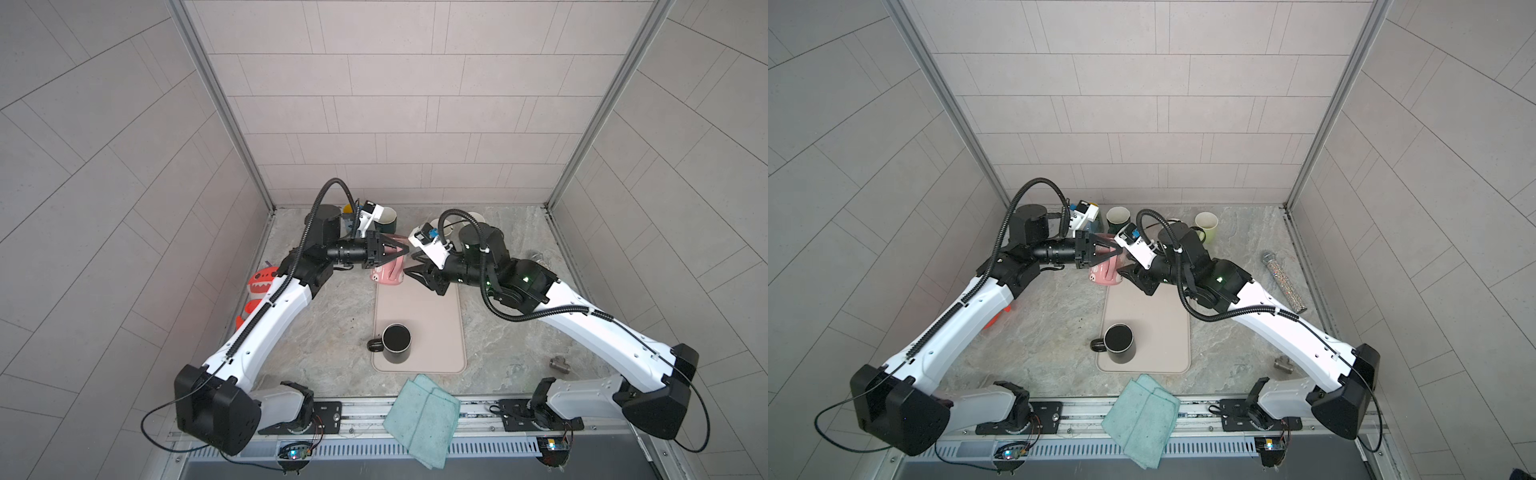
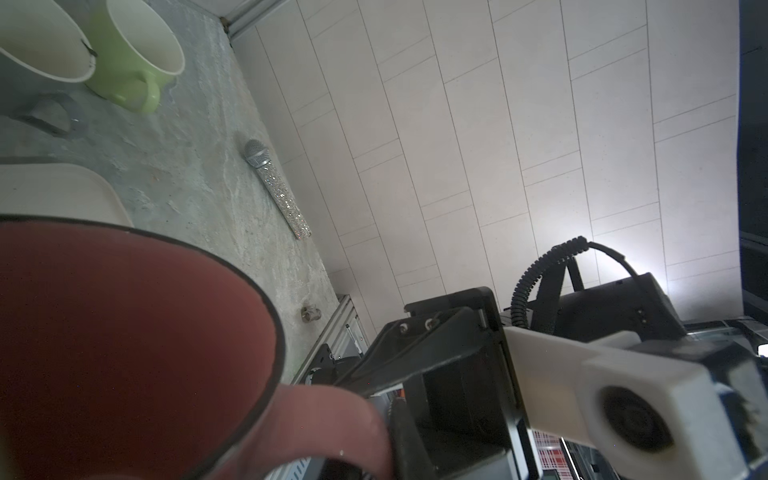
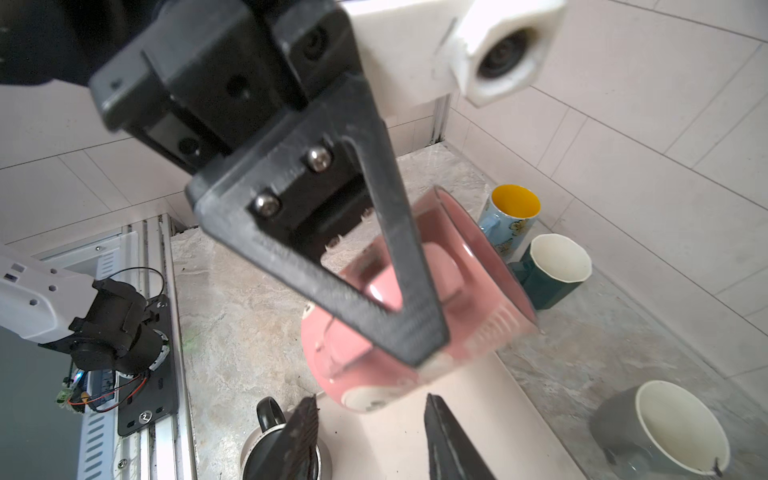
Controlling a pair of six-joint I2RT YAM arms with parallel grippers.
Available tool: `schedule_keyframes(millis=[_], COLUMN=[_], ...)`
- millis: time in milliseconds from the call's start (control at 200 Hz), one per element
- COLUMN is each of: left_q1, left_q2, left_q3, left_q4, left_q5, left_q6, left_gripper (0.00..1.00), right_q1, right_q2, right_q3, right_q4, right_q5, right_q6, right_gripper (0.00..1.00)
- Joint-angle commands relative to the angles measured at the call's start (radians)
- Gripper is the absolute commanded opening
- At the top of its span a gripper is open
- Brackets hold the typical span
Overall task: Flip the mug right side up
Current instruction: 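Open and pull back the right gripper while the left holds the pink mug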
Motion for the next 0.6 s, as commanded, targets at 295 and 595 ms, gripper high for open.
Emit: schedule_keyframes(millis=[295,595], left_q1=[0.161,0.217], left_q2=[-0.016,0.080], left_q3=[0.105,0.076], left_q4=[-0.178,-0.075], left_q5=[-0.345,-0.679], left_q6=[0.285,0.342], left_gripper=[0.00,0.00], right_q1=[-0.026,-0.046], right_q2=[-0.185,-0.261], right_q3=[-0.138,-0.214], right_q4=[0.072,0.106], right_q5=[0.102,0.119], right_q6=[0.044,0.071], right_gripper=[0.44,0.44])
